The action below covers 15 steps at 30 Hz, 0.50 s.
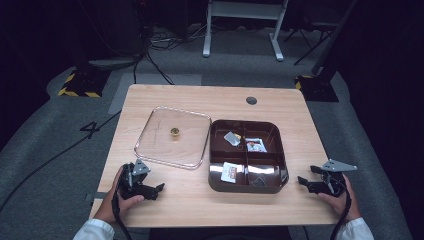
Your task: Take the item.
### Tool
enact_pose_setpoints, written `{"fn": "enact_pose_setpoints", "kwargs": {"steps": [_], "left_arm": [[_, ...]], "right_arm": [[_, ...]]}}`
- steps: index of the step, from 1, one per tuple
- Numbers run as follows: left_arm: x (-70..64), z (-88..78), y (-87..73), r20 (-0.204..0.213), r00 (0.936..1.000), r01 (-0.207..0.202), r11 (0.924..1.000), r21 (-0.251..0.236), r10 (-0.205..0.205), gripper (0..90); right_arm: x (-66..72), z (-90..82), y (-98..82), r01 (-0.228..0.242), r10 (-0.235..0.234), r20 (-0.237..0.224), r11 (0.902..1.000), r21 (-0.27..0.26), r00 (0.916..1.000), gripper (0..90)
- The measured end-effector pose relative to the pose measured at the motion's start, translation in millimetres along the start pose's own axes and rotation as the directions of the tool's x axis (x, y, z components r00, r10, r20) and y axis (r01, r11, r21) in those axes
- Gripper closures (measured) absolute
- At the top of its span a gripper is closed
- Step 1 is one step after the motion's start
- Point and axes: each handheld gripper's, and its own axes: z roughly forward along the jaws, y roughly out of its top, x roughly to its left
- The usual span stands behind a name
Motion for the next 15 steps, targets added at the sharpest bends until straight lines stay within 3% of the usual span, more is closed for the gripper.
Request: {"fn": "enact_pose_setpoints", "kwargs": {"steps": [12,15], "left_arm": [[-0.1,0.0,0.0,0.000,1.0000,0.001,1.0000,0.000,-0.001,0.1],[0.0,-0.2,0.0,-0.002,1.0000,-0.002,1.0000,0.001,0.002,0.2]], "right_arm": [[-3.7,-1.9,4.1,-0.004,0.004,0.003,0.9999,-0.016,1.0000,24.3],[-6.3,-8.3,16.0,0.006,-0.006,0.006,0.9987,-0.050,1.0000,25.9]]}}
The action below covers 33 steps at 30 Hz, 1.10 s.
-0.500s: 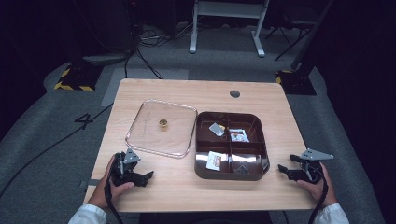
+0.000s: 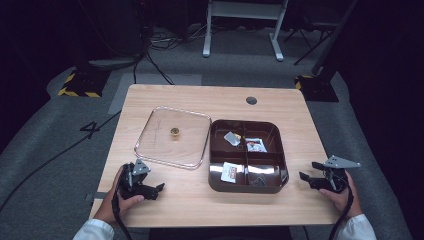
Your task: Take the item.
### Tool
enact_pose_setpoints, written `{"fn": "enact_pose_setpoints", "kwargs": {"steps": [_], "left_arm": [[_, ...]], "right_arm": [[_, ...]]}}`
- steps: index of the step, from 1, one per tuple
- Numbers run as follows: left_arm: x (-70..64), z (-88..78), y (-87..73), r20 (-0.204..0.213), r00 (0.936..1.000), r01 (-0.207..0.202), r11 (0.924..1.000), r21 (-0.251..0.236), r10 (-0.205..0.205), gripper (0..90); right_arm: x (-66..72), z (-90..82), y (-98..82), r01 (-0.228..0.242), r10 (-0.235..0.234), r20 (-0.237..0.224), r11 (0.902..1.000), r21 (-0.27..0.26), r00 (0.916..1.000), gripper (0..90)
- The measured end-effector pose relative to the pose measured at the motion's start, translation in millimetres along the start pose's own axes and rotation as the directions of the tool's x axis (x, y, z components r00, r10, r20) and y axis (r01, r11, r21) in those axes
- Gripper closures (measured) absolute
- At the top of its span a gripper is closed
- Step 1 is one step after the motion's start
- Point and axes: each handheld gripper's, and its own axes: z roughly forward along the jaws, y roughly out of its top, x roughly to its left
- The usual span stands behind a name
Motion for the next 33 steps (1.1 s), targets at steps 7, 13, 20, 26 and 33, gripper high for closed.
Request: {"fn": "enact_pose_setpoints", "kwargs": {"steps": [7,13,20,26,33], "left_arm": [[-0.1,0.0,0.0,0.000,1.0000,0.001,1.0000,0.000,-0.001,0.2],[0.0,0.0,0.0,0.000,1.0000,0.000,1.0000,0.000,0.000,0.2],[0.0,0.0,0.0,0.000,1.0000,0.000,1.0000,0.000,0.000,0.2],[0.0,0.0,0.0,0.000,1.0000,0.000,1.0000,0.000,0.000,0.2],[0.0,0.0,0.0,0.000,1.0000,0.000,1.0000,0.000,0.000,0.2]], "right_arm": [[1.1,-7.3,44.6,0.060,-0.060,-0.003,0.9974,-0.042,0.9982,28.4],[16.0,6.9,95.2,0.144,-0.146,-0.035,0.9887,-0.039,0.9887,32.0],[35.9,39.5,133.4,0.187,-0.187,-0.083,0.9823,-0.002,0.9790,35.1],[51.9,67.5,150.7,0.222,-0.213,-0.120,0.9730,0.063,0.9695,36.5],[69.2,104.2,165.1,0.240,-0.217,-0.151,0.9587,0.153,0.9644,38.5]]}}
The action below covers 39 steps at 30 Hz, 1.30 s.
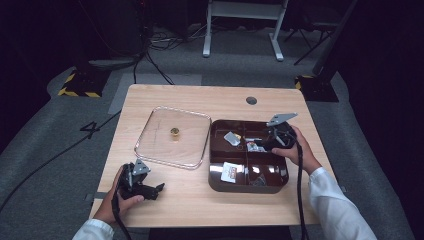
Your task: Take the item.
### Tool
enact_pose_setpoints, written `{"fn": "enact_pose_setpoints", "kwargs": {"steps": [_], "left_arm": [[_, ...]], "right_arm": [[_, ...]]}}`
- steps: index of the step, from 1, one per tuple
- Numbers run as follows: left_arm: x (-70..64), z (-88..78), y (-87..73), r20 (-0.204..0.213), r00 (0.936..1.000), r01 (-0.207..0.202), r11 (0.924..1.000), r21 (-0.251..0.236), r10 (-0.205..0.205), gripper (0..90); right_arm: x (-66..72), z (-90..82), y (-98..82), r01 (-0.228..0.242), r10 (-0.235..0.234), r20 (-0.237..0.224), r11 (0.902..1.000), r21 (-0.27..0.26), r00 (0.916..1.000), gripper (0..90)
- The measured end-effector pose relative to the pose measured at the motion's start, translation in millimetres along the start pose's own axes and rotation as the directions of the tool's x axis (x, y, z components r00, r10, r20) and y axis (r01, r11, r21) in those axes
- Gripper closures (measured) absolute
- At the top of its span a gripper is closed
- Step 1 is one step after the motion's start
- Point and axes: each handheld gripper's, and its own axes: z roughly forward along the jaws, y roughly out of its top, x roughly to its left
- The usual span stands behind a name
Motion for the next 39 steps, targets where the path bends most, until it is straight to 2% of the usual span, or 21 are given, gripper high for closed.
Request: {"fn": "enact_pose_setpoints", "kwargs": {"steps": [1,5,6,10,11,13,16,19,21,23,29,31,35,38,39], "left_arm": [[0.0,0.0,0.0,0.000,1.0000,0.000,1.0000,0.000,0.000,0.2],[0.0,0.0,0.0,0.000,1.0000,0.000,1.0000,0.000,0.000,0.2],[-0.1,-0.1,-0.2,0.001,1.0000,0.001,1.0000,0.000,-0.001,0.2],[-0.3,-0.1,-0.5,0.001,1.0000,0.001,1.0000,-0.003,-0.001,0.4],[-0.2,-0.1,-0.5,0.001,1.0000,0.001,1.0000,-0.003,-0.001,0.4],[-0.3,-0.1,-0.5,0.001,1.0000,0.001,1.0000,-0.003,-0.001,0.4],[-0.2,-0.1,-0.5,0.001,1.0000,0.001,1.0000,-0.003,-0.001,0.4],[-0.3,-0.1,-0.5,0.001,1.0000,0.001,1.0000,-0.003,-0.001,0.4],[-0.2,-0.1,-0.5,0.001,1.0000,0.001,1.0000,-0.003,-0.001,0.4],[-0.2,-0.1,-0.5,0.001,1.0000,0.001,1.0000,-0.003,-0.001,0.4],[-0.3,-0.1,-0.5,0.001,1.0000,0.001,1.0000,-0.003,-0.001,0.4],[-0.3,-0.1,-0.5,0.001,1.0000,0.001,1.0000,-0.003,-0.001,0.4],[-0.2,-0.1,-0.5,0.001,1.0000,0.001,1.0000,-0.003,-0.001,0.4],[-0.3,-0.1,-0.5,0.001,1.0000,0.001,1.0000,-0.003,-0.001,0.4],[-0.3,-0.1,-0.5,0.001,1.0000,0.001,1.0000,-0.003,-0.001,0.4]], "right_arm": [[0.0,0.0,0.0,0.000,0.000,0.000,1.0000,0.000,1.0000,38.5],[1.3,22.4,9.1,-0.001,0.002,-0.010,0.9964,0.085,1.0000,39.8],[1.3,22.4,9.1,-0.001,0.002,-0.010,0.9964,0.085,1.0000,39.8],[1.4,38.9,10.7,-0.004,0.006,-0.009,0.9887,0.150,0.9999,39.7],[0.6,43.5,11.4,-0.016,0.021,-0.026,0.9870,0.160,0.9995,39.6],[0.1,45.1,11.5,-0.015,0.018,-0.019,0.9866,0.162,0.9996,39.0],[-2.7,49.1,12.1,-0.036,0.039,-0.013,0.9845,0.171,0.9991,37.1],[-1.7,55.0,13.3,-0.049,0.049,0.005,0.9753,0.215,0.9988,35.6],[1.7,60.2,13.9,-0.032,0.026,0.029,0.9654,0.259,0.9993,33.0],[2.7,62.1,14.3,-0.032,0.022,0.039,0.9627,0.269,0.9990,33.5],[1.6,63.3,14.8,-0.062,0.050,0.047,0.9569,0.284,0.9976,31.5],[-0.1,63.8,15.4,-0.081,0.069,0.049,0.9497,0.303,0.9964,28.6],[-4.6,61.5,15.9,-0.100,0.058,0.125,0.9274,0.361,0.9904,24.8],[-8.4,60.4,11.4,-0.140,0.104,0.114,0.9152,0.378,0.9880,19.4],[-9.7,60.1,10.2,-0.152,0.118,0.110,0.9082,0.390,0.9869,16.7]]}}
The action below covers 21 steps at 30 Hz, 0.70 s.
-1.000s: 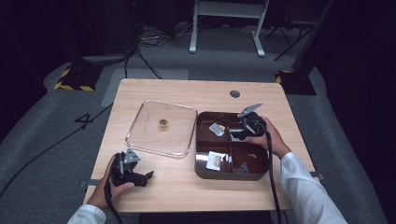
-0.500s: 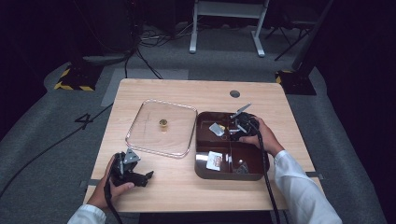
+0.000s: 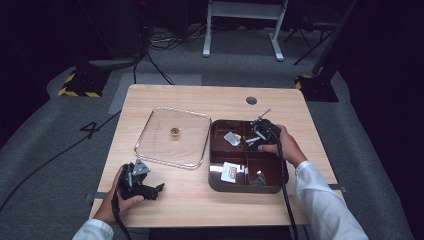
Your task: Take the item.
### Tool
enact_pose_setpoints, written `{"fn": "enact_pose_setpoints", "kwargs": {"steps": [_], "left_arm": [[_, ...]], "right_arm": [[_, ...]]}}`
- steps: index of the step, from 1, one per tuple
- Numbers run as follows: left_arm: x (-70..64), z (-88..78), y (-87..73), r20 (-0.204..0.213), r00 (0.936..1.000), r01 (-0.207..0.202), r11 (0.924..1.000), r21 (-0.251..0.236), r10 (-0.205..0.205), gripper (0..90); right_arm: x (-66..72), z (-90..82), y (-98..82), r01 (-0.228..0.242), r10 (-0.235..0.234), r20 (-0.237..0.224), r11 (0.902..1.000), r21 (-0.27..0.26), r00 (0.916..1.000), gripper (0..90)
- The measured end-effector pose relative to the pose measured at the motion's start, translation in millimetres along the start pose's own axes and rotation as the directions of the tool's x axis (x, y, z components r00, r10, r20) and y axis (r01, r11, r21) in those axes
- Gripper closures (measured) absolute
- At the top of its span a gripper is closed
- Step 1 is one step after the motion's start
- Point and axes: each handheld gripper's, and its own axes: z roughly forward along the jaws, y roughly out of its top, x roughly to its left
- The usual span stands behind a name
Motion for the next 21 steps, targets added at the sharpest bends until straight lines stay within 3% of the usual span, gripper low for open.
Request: {"fn": "enact_pose_setpoints", "kwargs": {"steps": [2,7,11,12,13,16,21], "left_arm": [[0.0,0.0,0.0,0.000,1.0000,0.000,1.0000,0.000,0.000,0.4],[-0.1,0.0,0.0,-0.001,1.0000,0.000,1.0000,0.000,0.000,0.4],[0.0,0.0,0.0,-0.001,1.0000,0.000,1.0000,0.000,0.000,0.4],[0.0,0.0,0.0,0.000,1.0000,0.000,1.0000,0.000,0.000,0.4],[0.0,0.0,0.0,0.000,1.0000,0.000,1.0000,0.000,0.000,0.4],[-0.1,0.0,0.0,0.000,1.0000,0.000,1.0000,0.000,0.000,0.4],[0.0,0.0,0.0,0.000,1.0000,0.000,1.0000,0.000,0.000,0.4]], "right_arm": [[-4.0,1.2,-2.9,-0.022,0.023,-0.036,0.9992,0.035,0.9991,15.1],[-7.7,1.5,-5.0,-0.040,0.043,-0.071,0.9983,0.044,0.9965,17.3],[-8.7,1.1,-5.1,-0.029,0.032,-0.091,0.9988,0.039,0.9953,21.6],[-8.7,0.6,-5.1,-0.023,0.026,-0.097,0.9990,0.038,0.9950,24.7],[-7.7,-2.1,-5.9,-0.002,0.004,-0.098,0.9998,0.019,0.9952,34.0],[-8.2,-2.6,-6.9,-0.001,0.002,-0.095,0.9999,0.011,0.9955,37.3],[-13.3,-4.6,-10.4,-0.001,-0.001,-0.111,0.9998,-0.019,0.9938,50.9]]}}
